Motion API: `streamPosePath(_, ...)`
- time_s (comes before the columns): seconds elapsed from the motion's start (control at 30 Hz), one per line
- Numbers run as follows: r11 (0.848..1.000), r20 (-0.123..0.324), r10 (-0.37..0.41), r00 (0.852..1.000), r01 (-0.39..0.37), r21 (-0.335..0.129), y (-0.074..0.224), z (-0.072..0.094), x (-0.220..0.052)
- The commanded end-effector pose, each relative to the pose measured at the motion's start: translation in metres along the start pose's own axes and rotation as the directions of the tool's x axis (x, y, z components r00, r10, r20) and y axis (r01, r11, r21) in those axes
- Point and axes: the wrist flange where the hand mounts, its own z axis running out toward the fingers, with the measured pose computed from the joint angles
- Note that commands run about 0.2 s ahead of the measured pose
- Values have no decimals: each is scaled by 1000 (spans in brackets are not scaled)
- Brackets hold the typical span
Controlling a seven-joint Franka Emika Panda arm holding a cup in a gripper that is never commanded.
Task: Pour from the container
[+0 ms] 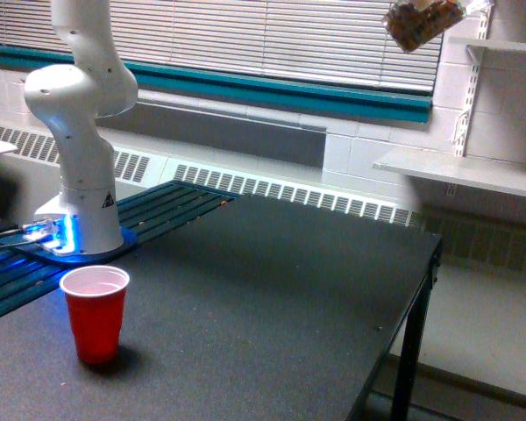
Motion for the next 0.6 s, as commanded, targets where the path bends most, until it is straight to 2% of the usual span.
streamPosePath(0.03, 1000, -4, 2, 1000, -2, 7, 2, -1, 4)
streamPosePath(0.17, 1000, -21, 14, 1000, -14, 13, 8, 0, 6)
streamPosePath(0.37, 1000, -53, -10, 999, 11, 7, 30, -8, 22)
streamPosePath(0.6, 999, -97, -46, 994, 45, -11, 70, -16, 47)
